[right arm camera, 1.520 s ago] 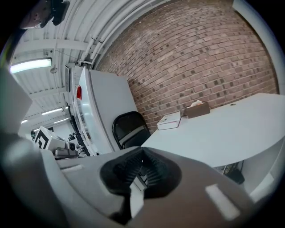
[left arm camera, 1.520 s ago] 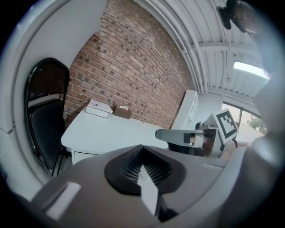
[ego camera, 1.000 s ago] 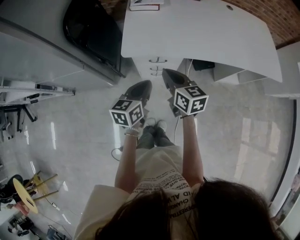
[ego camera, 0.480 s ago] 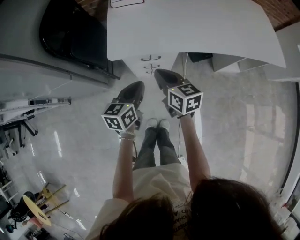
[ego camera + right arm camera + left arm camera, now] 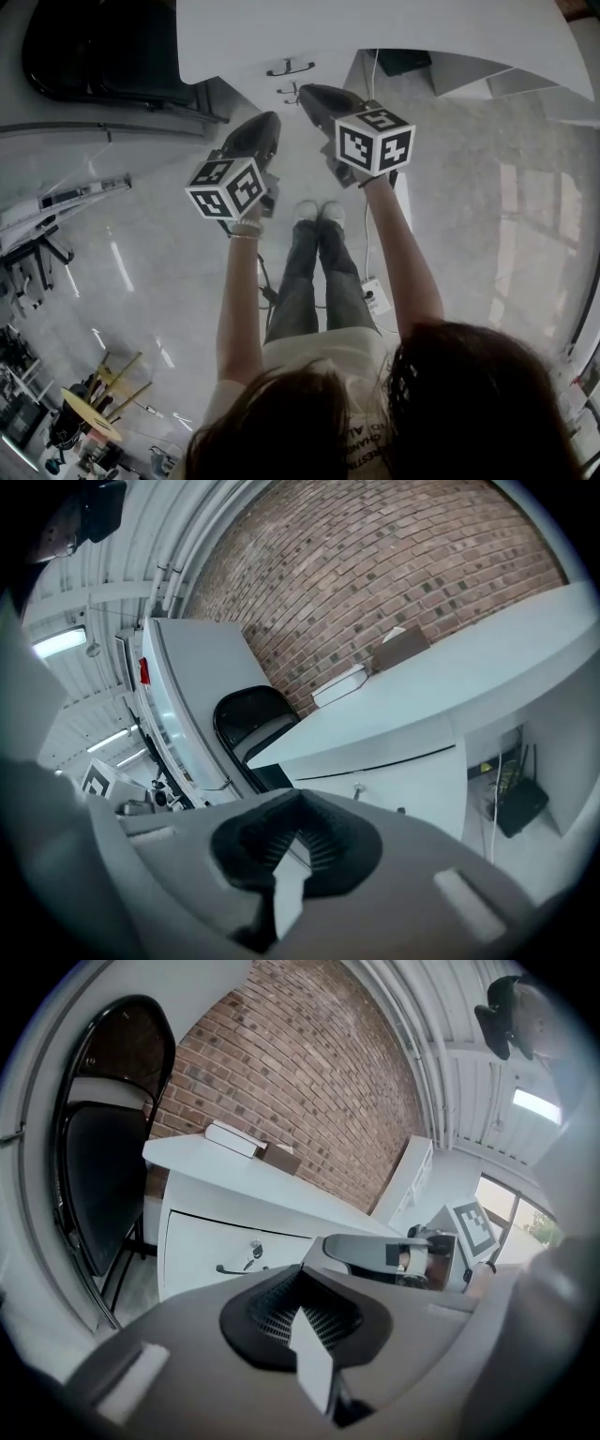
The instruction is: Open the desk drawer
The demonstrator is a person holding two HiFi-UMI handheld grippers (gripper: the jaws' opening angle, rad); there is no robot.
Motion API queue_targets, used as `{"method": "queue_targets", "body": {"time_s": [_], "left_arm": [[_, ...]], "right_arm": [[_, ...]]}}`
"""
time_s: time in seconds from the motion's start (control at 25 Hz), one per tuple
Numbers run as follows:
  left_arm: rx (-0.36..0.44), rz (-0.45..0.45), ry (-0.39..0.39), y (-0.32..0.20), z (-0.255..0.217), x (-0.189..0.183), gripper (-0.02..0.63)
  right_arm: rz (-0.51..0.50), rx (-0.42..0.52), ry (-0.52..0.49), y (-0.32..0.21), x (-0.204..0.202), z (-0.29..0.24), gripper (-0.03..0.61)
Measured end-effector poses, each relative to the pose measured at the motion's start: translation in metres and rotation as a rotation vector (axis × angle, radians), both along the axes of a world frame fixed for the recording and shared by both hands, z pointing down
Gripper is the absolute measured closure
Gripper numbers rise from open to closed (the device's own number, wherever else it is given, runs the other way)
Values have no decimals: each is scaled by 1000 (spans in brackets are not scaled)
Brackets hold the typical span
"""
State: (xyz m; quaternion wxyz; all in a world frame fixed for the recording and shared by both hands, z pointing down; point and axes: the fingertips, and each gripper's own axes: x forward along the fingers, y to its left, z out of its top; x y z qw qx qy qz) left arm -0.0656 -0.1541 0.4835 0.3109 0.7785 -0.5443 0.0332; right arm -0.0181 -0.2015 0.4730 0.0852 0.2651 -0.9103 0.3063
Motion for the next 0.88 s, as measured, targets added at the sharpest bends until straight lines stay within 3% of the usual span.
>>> {"method": "queue_targets", "body": {"time_s": [0.48, 0.88], "left_arm": [[-38, 48, -21, -16, 56, -12, 615], [-51, 58, -15, -30, 85, -17, 615]], "right_arm": [[21, -114, -102, -18, -6, 61, 578], [129, -228, -197, -39, -6, 99, 578]]}}
